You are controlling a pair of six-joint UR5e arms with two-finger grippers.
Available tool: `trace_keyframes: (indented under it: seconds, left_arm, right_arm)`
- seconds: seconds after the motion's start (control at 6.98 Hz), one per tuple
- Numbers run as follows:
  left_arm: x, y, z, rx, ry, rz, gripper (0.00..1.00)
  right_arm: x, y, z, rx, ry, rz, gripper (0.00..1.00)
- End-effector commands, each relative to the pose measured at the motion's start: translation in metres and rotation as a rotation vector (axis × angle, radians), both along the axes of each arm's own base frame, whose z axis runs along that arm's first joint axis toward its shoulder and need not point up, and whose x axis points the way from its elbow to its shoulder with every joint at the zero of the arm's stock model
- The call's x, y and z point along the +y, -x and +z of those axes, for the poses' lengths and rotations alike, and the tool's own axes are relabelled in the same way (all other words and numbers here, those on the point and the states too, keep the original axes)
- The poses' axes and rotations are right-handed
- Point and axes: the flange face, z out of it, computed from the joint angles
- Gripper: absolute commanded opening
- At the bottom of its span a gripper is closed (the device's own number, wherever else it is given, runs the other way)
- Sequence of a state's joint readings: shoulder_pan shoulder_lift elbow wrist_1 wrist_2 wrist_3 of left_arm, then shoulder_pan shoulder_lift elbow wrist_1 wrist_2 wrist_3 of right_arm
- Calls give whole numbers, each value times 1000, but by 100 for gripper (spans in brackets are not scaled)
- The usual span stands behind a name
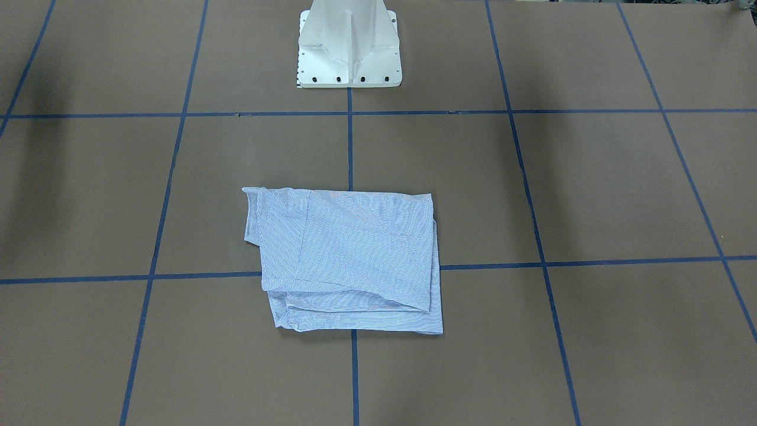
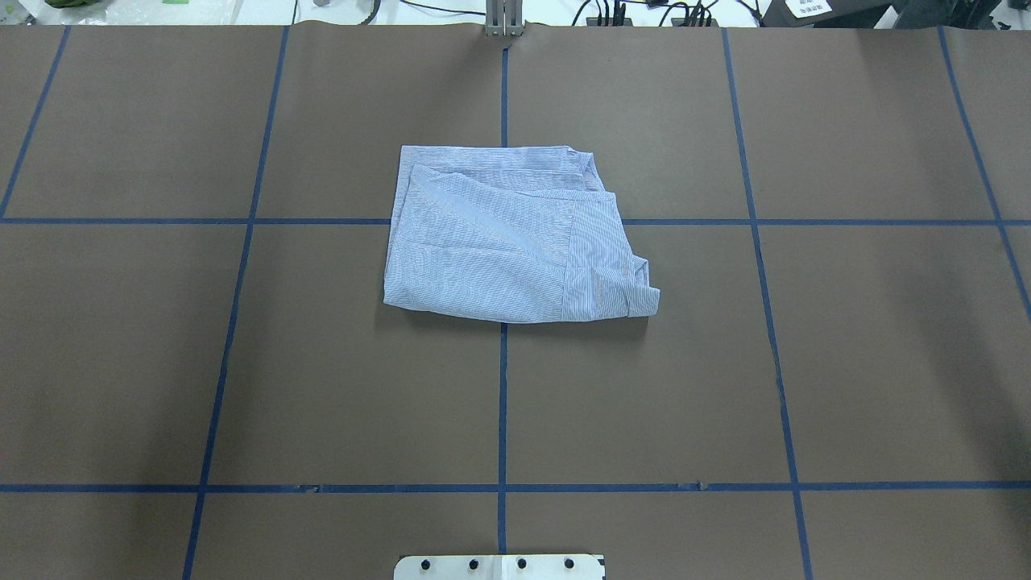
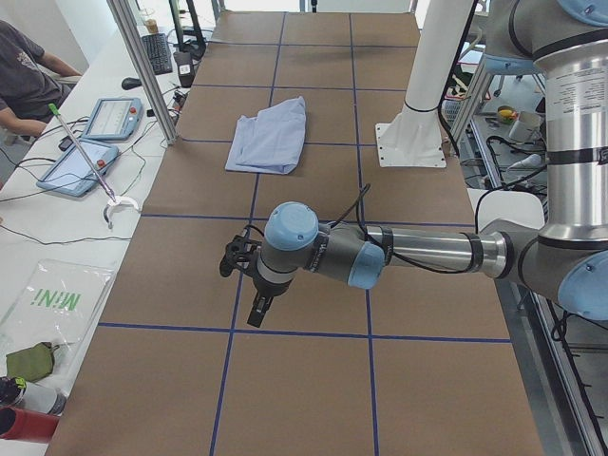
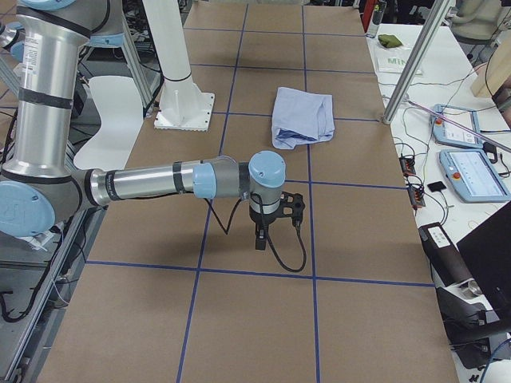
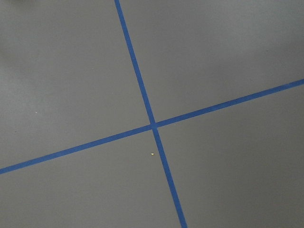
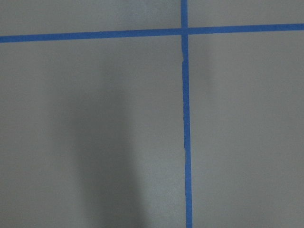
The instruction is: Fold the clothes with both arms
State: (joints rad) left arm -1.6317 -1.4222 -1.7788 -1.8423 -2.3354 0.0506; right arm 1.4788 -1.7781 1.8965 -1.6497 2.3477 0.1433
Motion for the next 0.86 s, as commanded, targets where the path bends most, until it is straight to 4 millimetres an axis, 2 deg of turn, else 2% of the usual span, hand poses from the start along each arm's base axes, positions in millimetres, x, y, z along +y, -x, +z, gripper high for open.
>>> trace_keyframes:
  seconds: [0.0,0.14,0.43,0.57,0.72]
  left_arm:
    - [5,1,-4,8,12,-21,99]
    - [12,2,-7,13,0,-17,100]
    - [11,1,-10,14,-10,-17,100]
    - [13,1,-33,9,-54,-18,100]
    - [14,1,-39,8,-65,-18,100]
  right_arm:
    - [-1,1,4,-6,15,5,100]
    - [-3,1,3,-6,9,1,100]
    - [-5,2,9,-8,18,-1,100]
    - [-5,2,9,-16,21,0,100]
    - [-11,4,4,-18,10,-1,100]
